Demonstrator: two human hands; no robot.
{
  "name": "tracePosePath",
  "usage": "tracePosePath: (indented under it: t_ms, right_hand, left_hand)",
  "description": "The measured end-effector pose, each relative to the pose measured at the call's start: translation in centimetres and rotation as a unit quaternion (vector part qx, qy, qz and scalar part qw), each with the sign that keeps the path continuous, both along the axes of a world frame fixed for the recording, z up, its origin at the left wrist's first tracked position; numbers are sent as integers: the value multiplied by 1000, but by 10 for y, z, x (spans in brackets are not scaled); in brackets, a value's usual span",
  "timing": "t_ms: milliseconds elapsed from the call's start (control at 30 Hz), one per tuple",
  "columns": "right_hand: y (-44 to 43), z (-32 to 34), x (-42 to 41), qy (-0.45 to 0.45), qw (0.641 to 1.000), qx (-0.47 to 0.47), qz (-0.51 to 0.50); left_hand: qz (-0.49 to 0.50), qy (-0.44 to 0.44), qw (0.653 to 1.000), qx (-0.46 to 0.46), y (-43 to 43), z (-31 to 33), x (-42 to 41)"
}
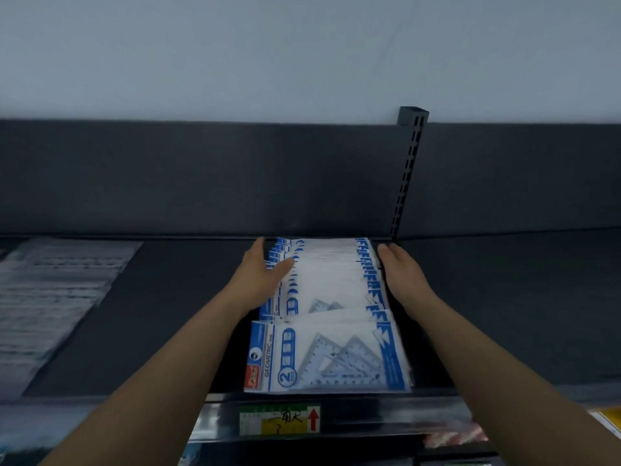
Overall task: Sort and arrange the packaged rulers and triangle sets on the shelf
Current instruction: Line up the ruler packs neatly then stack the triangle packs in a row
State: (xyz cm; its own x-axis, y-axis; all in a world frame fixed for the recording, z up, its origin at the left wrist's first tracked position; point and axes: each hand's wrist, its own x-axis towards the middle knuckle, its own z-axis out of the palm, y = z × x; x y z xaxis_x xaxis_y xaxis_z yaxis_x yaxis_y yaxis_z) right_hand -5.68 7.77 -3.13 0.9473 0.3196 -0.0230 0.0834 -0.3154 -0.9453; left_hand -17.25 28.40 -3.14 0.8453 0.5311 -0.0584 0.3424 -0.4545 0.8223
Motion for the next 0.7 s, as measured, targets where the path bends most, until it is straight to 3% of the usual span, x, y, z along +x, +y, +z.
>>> tracePosePath:
  t_ms: [233, 433, 700]
  right_hand:
    - [36, -1, 27, -1, 1000, 14, -18]
    - [52, -7, 23, 39, 997, 62, -17]
    - [62, -13, 22, 87, 994, 58, 8]
  left_hand:
    - [-29, 36, 999, -15, 15, -4, 40]
    - [-36, 6, 999, -19, 24, -4, 38]
    - [-9, 1, 1000, -29, 40, -1, 23]
